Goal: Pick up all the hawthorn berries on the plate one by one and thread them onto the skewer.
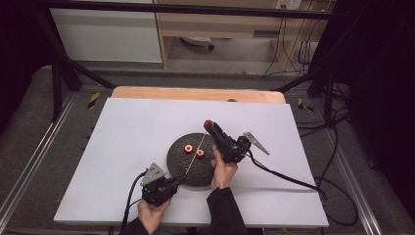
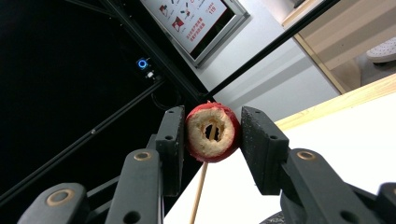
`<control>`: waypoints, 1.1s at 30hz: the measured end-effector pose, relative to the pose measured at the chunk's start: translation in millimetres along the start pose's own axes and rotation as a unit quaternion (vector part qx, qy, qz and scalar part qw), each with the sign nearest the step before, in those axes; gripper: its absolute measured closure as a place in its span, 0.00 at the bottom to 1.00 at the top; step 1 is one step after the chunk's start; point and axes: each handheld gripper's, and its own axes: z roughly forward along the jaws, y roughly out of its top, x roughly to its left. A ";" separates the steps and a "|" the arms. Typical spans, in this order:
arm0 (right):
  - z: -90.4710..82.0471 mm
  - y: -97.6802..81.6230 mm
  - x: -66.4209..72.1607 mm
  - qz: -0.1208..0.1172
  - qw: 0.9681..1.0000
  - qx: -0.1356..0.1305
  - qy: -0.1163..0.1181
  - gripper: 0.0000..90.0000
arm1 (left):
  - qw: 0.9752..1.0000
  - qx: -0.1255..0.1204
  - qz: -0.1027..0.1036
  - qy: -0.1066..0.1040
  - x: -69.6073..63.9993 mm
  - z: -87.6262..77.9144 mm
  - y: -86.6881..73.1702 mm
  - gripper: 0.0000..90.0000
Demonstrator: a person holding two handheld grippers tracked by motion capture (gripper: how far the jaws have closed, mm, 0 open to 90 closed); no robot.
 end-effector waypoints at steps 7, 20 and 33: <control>-2.4 -1.0 2.0 -0.001 1.000 0.004 0.003 0.69 | 1.000 -0.003 0.001 0.000 0.5 5.5 8.1 0.98; -6.9 -3.9 4.6 -0.011 1.000 0.023 0.012 0.69 | 1.000 -0.015 0.010 -0.001 0.7 19.2 32.4 0.98; -13.3 -10.9 8.3 -0.012 0.998 0.054 0.017 0.69 | 1.000 -0.020 0.022 -0.005 2.9 31.3 52.7 0.98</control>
